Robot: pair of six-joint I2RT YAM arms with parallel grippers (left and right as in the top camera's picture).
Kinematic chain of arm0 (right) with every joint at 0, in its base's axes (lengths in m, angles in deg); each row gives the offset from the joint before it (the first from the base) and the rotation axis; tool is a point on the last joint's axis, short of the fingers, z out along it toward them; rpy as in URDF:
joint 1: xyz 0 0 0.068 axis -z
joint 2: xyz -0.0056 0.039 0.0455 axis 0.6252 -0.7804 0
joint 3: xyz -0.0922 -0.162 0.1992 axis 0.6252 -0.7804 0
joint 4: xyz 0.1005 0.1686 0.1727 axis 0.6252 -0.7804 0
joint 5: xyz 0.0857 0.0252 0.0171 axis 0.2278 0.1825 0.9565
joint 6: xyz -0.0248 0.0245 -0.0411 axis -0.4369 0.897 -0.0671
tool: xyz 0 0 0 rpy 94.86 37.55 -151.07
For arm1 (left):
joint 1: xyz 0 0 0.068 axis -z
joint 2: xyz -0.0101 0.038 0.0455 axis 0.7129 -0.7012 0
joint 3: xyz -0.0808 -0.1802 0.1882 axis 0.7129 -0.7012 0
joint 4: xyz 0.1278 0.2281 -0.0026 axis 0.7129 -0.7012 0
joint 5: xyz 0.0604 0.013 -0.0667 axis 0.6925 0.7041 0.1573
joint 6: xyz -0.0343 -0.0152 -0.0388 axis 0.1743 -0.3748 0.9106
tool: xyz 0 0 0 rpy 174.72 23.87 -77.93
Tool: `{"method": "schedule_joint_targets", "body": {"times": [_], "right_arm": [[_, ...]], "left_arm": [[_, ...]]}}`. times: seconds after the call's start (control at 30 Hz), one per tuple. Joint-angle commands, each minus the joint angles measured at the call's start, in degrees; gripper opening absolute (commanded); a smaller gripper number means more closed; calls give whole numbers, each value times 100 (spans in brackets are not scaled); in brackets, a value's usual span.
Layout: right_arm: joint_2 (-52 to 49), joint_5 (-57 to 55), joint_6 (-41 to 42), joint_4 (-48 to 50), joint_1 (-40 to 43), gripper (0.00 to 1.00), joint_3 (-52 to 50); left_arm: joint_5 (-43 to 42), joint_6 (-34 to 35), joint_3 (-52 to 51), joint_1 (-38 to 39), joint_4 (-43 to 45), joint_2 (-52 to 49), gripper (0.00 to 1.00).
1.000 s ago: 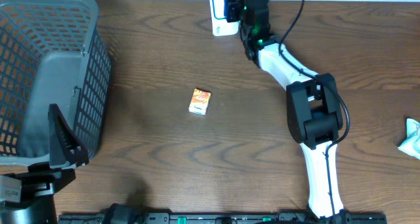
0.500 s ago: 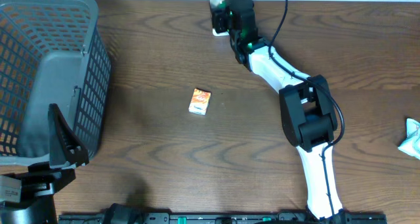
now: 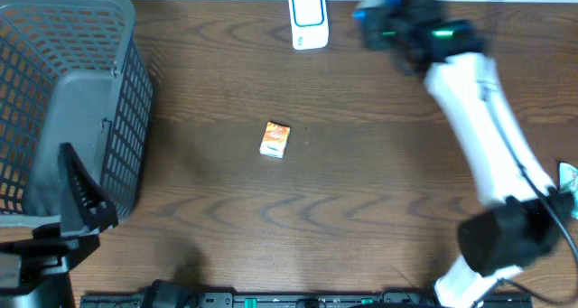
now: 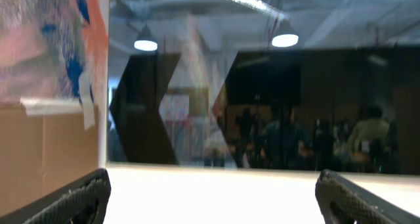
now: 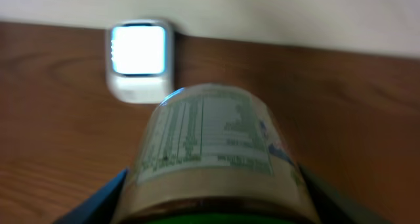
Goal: Scan the item barcode
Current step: 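Carry the jar off toward the table's right side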
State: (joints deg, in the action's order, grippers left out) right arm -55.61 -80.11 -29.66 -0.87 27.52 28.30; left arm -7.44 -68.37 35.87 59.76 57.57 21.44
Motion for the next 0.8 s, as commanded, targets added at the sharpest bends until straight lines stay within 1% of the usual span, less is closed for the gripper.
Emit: {"method": "schedule_joint_targets", "body": {"times": [0.0,0.13,0.23,0.33,0.53,0.67,0.77], "right_arm": [[-24,-98,302,-581,796,59,-4],[-136,-92,299,-999,1849,63,-22],[-260,122,302,-949,2601,66,-42],[-400,365,264,-863,3093,67,-42],[-750,374,61,-870,3622,71,-42],[-1016,345,61,-935,3842,71,-44],[-1274,350,61,-1003,3960,71,-46]], "left_arm": [[-278,-52,-2,-28,42,225,99],[-267,-57,-4,-35,15,710,99],[-267,-57,-4,-92,-33,1202,100],[-262,-57,-4,-190,-127,1663,99],[-260,-59,-229,-621,-68,2345,99],[-216,-81,-452,-990,44,2382,99],[-125,-79,-732,-1283,407,2382,99]]}}
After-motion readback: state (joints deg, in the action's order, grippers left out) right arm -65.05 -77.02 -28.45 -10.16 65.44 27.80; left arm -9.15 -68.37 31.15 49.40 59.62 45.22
